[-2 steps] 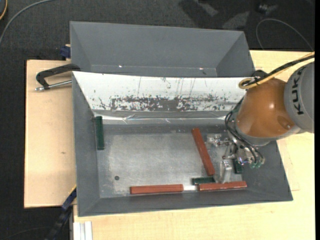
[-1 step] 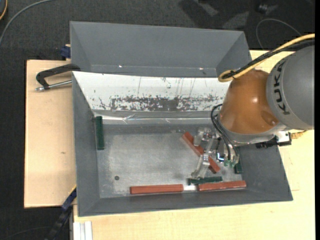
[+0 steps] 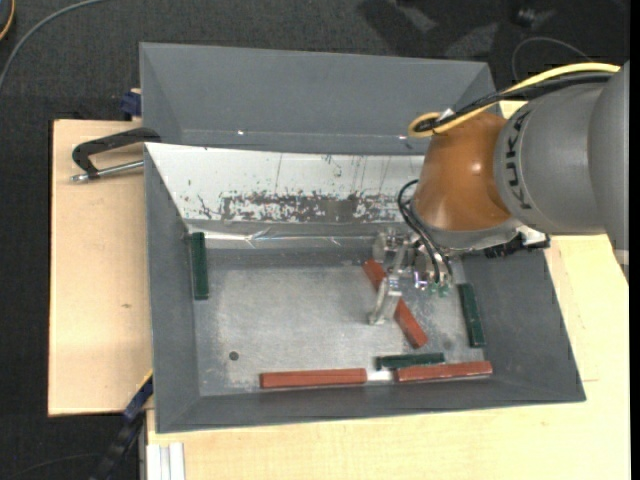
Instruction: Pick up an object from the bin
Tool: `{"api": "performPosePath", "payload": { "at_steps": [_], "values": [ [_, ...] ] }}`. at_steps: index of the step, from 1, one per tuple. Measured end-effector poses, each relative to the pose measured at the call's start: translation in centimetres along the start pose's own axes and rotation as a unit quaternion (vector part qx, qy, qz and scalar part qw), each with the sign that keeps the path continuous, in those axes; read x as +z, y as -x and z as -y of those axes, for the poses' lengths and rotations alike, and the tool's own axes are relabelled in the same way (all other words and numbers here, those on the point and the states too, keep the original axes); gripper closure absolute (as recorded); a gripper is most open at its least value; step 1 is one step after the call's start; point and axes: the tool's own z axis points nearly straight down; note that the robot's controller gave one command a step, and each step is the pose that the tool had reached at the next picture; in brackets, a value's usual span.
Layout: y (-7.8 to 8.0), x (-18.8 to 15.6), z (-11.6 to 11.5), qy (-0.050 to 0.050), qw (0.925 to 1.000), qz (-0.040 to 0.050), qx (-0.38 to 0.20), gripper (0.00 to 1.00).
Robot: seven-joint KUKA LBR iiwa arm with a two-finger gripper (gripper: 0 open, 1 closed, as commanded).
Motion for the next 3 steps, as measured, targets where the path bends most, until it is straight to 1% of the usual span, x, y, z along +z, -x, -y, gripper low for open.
{"api": "performPosePath", "payload": {
  "at_steps": [1, 2, 3],
  "values": [
    [0.0, -0.5, -0.1, 0.001, 1.0000, 0.0013, 0.001, 1.00],
    [1.7, -15.6, 0.9, 0.001, 1.0000, 0.0043, 0.001, 1.00],
    [1.5, -15.0, 0.9, 0.000, 1.0000, -0.0009, 0.001, 0.00]
  ]
}}
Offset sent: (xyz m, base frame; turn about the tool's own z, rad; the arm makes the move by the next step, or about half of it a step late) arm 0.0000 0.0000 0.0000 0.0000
